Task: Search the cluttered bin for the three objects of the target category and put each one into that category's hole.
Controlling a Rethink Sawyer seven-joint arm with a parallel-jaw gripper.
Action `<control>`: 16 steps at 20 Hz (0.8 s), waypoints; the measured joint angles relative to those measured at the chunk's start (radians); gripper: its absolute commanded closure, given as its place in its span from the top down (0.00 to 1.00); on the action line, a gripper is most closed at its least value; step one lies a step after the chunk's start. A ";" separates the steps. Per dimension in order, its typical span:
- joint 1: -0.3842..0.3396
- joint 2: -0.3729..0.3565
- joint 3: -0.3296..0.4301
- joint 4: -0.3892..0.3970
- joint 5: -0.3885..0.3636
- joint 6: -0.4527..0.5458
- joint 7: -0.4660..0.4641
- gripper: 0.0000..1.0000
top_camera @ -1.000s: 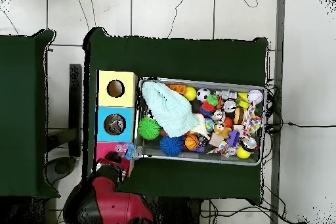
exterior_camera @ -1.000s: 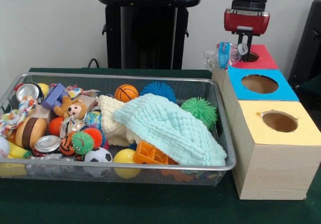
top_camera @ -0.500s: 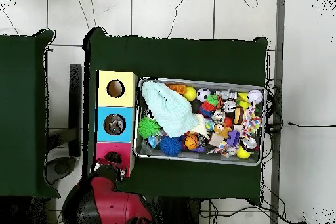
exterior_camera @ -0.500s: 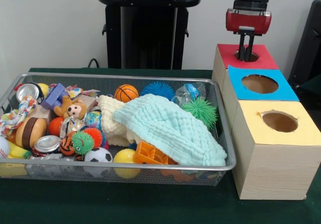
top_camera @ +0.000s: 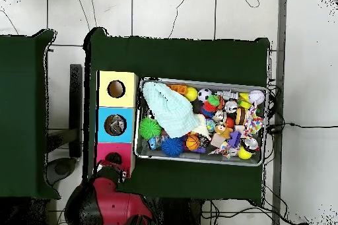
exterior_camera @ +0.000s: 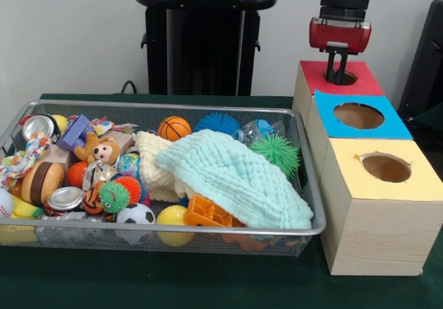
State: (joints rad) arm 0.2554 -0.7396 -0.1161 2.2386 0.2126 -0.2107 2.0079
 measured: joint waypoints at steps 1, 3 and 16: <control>0.001 0.005 0.000 0.000 0.000 -0.008 0.000 0.00; 0.001 0.010 -0.001 0.000 0.000 -0.012 0.000 0.00; 0.059 -0.175 -0.095 -0.065 -0.003 0.530 0.000 0.00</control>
State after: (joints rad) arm 0.3148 -0.9142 -0.2116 2.1736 0.2099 0.3193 2.0079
